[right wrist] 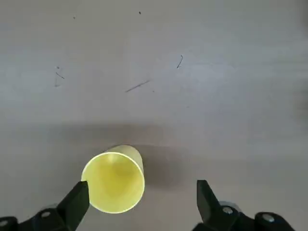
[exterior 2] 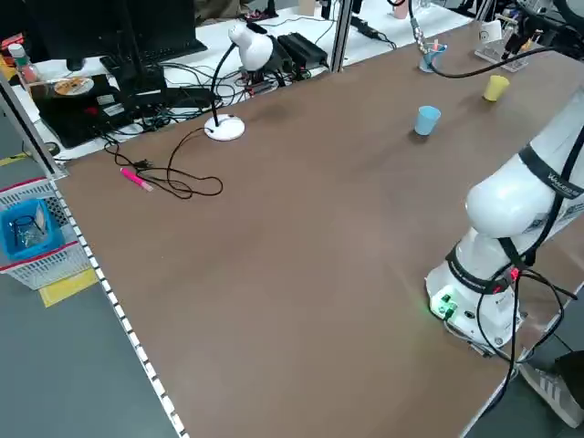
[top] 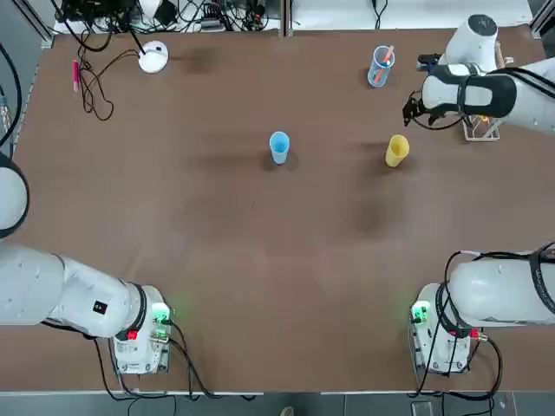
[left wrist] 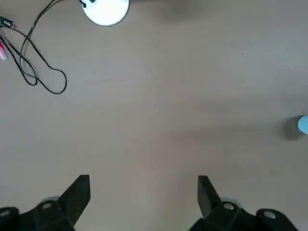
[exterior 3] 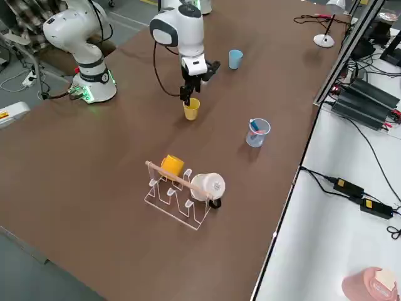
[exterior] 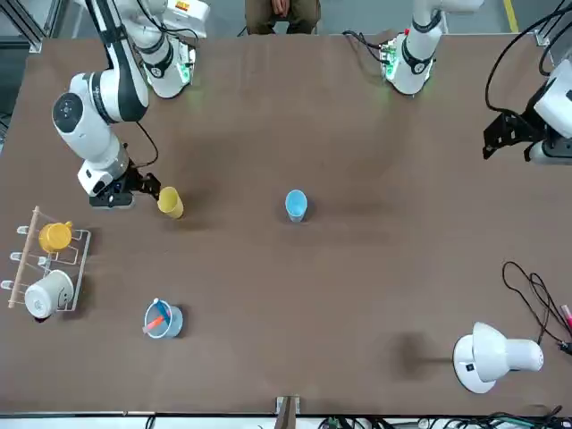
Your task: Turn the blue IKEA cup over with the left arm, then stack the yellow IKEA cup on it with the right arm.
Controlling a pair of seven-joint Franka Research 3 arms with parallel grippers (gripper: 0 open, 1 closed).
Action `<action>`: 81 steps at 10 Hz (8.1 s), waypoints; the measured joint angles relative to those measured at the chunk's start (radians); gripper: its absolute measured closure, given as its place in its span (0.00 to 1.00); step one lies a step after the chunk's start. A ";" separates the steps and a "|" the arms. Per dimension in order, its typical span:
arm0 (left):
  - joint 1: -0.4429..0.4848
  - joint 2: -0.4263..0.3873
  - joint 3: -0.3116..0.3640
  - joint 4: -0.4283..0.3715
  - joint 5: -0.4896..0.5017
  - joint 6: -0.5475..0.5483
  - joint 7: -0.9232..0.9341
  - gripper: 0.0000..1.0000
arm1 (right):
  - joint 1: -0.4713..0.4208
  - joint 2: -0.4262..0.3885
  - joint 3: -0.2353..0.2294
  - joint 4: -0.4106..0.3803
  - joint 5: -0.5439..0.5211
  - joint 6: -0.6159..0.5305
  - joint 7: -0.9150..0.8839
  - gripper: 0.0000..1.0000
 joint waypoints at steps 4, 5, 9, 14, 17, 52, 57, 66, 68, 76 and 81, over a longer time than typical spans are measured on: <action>0.004 0.002 0.001 0.000 0.000 -0.001 -0.007 0.01 | -0.008 0.025 0.000 -0.035 0.000 0.077 -0.007 0.03; 0.005 0.001 0.003 0.000 0.000 -0.001 -0.013 0.01 | -0.008 0.043 0.000 -0.041 0.000 0.108 -0.008 0.03; 0.008 0.001 0.007 0.031 0.000 -0.001 -0.044 0.01 | -0.008 0.086 0.000 -0.076 0.000 0.162 0.003 0.03; 0.012 0.010 0.009 0.041 0.000 -0.001 -0.076 0.01 | -0.006 0.086 0.058 -0.097 0.000 0.165 0.067 0.03; 0.012 0.011 0.009 0.043 0.000 -0.001 -0.076 0.01 | -0.013 0.086 0.058 -0.098 0.000 0.167 0.071 0.03; 0.270 0.145 -0.194 0.194 -0.033 -0.038 -0.040 0.01 | 0.178 0.216 0.312 0.460 0.001 -0.128 0.761 0.96; 0.273 0.146 -0.191 0.197 -0.033 -0.038 -0.040 0.01 | 0.323 0.390 0.340 0.589 -0.207 -0.131 1.025 0.96; 0.275 0.146 -0.189 0.202 -0.033 -0.038 -0.040 0.01 | 0.399 0.512 0.369 0.661 -0.323 -0.133 1.276 0.96; 0.275 0.146 -0.188 0.202 -0.033 -0.038 -0.040 0.01 | 0.399 0.513 0.369 0.707 -0.323 -0.167 1.281 0.96; 0.279 0.157 -0.187 0.202 -0.033 -0.041 -0.041 0.01 | 0.427 0.567 0.375 0.735 -0.326 -0.172 1.327 0.96; 0.278 0.158 -0.188 0.202 -0.033 -0.070 -0.041 0.01 | 0.457 0.593 0.376 0.750 -0.340 -0.172 1.366 0.96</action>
